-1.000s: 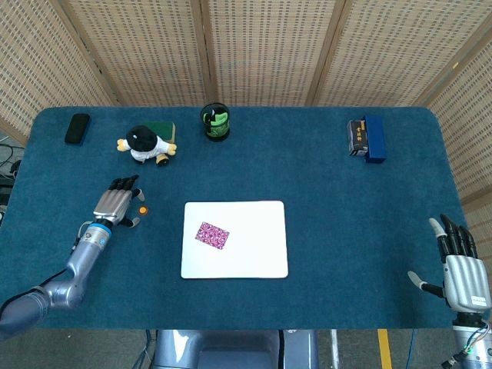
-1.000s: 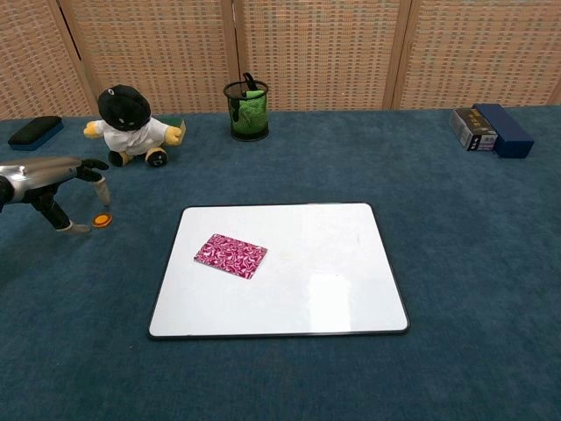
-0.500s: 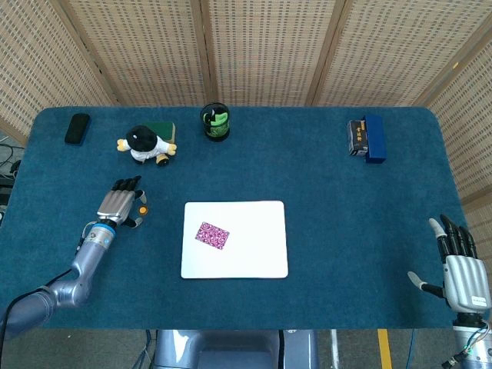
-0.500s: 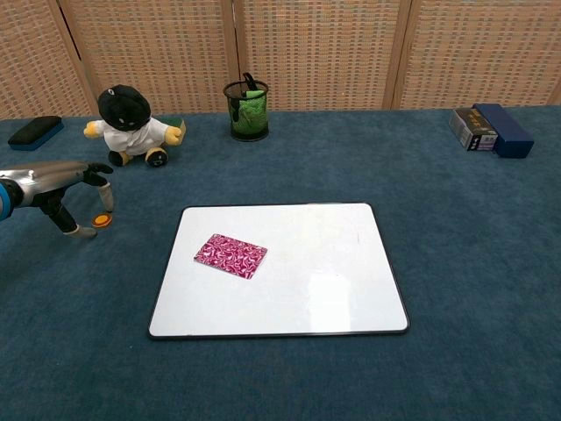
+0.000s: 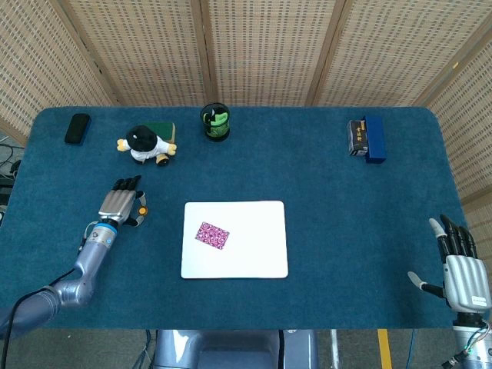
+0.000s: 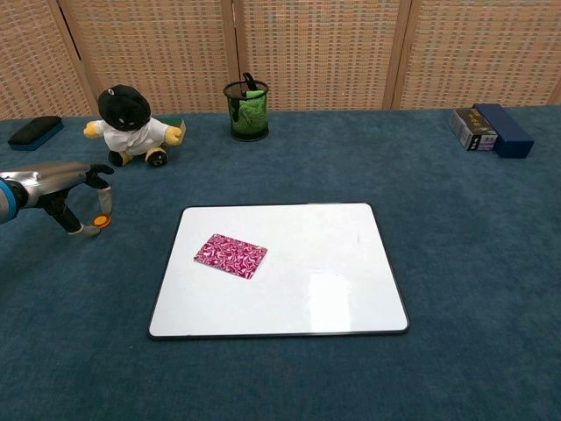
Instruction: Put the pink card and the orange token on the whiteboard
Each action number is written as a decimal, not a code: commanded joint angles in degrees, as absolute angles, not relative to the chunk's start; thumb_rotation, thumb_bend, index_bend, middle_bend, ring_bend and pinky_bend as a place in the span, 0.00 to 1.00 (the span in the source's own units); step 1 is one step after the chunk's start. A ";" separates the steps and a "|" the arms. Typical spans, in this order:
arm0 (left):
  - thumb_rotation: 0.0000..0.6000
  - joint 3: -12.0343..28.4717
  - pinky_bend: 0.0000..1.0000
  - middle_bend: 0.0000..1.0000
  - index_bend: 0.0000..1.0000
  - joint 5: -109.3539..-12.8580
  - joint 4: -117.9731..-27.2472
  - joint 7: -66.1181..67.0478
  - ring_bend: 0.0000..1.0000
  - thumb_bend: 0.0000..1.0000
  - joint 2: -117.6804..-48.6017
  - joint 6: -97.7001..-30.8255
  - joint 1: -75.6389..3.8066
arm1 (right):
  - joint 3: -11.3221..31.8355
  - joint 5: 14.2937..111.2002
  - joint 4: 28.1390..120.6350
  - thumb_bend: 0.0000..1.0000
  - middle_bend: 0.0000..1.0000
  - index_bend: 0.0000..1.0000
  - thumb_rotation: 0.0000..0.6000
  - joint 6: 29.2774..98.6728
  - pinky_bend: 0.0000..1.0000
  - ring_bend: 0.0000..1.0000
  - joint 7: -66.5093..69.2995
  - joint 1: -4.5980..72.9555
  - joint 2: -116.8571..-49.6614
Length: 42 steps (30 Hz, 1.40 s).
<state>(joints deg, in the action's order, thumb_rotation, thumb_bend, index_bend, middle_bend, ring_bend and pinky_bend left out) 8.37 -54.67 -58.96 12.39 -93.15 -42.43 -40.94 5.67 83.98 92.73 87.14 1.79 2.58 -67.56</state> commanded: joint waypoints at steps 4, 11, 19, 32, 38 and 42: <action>1.00 8.52 0.00 0.00 0.55 -54.79 -59.16 12.41 0.00 0.34 -92.94 -42.52 -40.82 | 5.68 83.96 92.75 0.00 0.00 0.00 1.00 87.13 0.00 0.00 1.75 2.60 -67.57; 1.00 8.87 0.00 0.00 0.55 -55.17 -60.32 12.83 0.00 0.34 -92.22 -43.23 -40.77 | 5.68 83.89 92.84 0.00 0.00 0.00 1.00 87.02 0.00 0.00 1.73 2.63 -67.53; 1.00 9.63 0.00 0.00 0.55 -55.28 -67.04 15.63 0.00 0.34 -89.73 -45.98 -41.03 | 5.64 83.86 92.95 0.00 0.00 0.00 1.00 86.89 0.00 0.00 1.86 2.64 -67.39; 1.00 9.91 0.00 0.00 0.55 -51.68 -83.18 29.62 0.00 0.34 -89.27 -49.55 -46.05 | 5.59 83.76 93.01 0.00 0.00 0.00 1.00 86.64 0.00 0.00 1.93 2.70 -67.23; 1.00 8.68 0.00 0.00 0.55 -47.96 -85.50 35.90 0.00 0.33 -93.07 -50.75 -48.52 | 5.57 83.69 92.98 0.00 0.00 0.00 1.00 86.41 0.00 0.00 2.17 2.76 -67.10; 1.00 8.12 0.00 0.00 0.55 -46.27 -84.61 38.27 0.00 0.33 -95.96 -51.83 -49.66 | 5.53 83.65 93.00 0.00 0.00 0.00 1.00 86.27 0.00 0.00 2.30 2.78 -67.00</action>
<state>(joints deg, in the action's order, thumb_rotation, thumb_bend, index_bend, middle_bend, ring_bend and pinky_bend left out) 8.48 -46.99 -84.93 37.52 -95.07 -51.26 -49.06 5.53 83.65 93.00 86.27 2.30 2.78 -67.00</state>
